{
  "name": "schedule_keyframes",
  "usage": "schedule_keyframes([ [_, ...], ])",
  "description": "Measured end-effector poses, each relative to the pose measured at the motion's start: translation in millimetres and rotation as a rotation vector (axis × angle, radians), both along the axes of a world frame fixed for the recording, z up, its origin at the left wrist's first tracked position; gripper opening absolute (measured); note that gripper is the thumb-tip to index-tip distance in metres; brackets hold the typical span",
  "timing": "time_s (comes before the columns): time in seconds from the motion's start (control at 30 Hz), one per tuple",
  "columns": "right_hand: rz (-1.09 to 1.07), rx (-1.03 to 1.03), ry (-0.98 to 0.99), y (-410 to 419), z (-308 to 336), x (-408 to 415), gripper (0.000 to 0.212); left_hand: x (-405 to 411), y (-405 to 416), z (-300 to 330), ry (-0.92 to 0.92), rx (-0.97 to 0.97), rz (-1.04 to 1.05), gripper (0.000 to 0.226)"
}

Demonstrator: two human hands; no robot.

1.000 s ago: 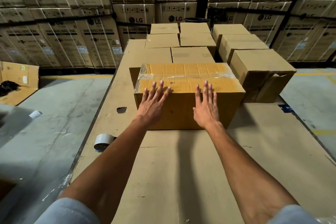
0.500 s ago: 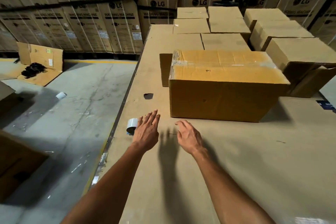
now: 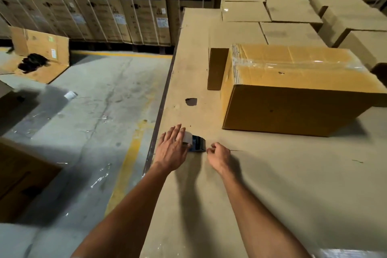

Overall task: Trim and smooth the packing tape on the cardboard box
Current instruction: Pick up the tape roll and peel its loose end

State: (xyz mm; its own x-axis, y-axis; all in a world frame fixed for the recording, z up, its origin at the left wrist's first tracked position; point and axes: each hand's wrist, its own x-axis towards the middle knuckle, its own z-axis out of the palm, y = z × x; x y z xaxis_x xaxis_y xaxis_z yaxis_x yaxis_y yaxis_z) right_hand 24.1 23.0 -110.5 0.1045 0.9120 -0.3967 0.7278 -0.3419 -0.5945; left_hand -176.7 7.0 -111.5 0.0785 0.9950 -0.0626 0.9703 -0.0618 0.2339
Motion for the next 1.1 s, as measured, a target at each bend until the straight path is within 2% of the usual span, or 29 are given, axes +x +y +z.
schedule_keyframes([
  [0.17, -0.078, -0.107, -0.083, 14.5, -0.5, -10.3, 0.029, -8.1, 13.1, -11.9, -0.076, -0.016, -0.026, 0.077],
  [0.3, -0.168, -0.189, 0.021, 26.8, -8.5, -21.6, 0.031, -10.3, 17.5, -19.0, -0.157, 0.020, -0.068, 0.076],
  [0.4, -0.270, -0.199, 0.068, 42.6, -61.9, -12.8, 0.027, -10.4, 16.6, -17.8, -0.267, 0.059, -0.076, 0.068],
  [0.47, -0.291, -0.181, 0.089, 49.7, -92.6, -6.1, 0.031, -11.9, 15.2, -19.8, -0.329, 0.064, -0.067, 0.065],
  [0.57, -0.340, -0.139, 0.140, 42.2, -74.7, -12.4, 0.015, -17.1, 14.6, -28.9, -0.399, 0.059, -0.050, 0.065],
  [0.67, -0.366, -0.098, 0.204, 28.7, -36.2, -27.9, 0.037, -19.1, 16.0, -34.2, -0.447, 0.052, -0.043, 0.061],
  [0.83, -0.381, -0.086, 0.219, 27.5, -26.2, -32.0, 0.043, -22.0, 14.5, -38.3, -0.513, 0.045, -0.017, 0.060],
  [0.93, -0.385, -0.077, 0.297, 28.9, -30.6, -31.0, 0.048, -26.4, 14.9, -40.0, -0.549, 0.051, -0.005, 0.059],
  [1.1, -0.429, -0.051, 0.493, 23.2, -29.6, -28.8, 0.032, -29.9, 14.9, -38.2, -0.563, 0.028, -0.003, 0.060],
])
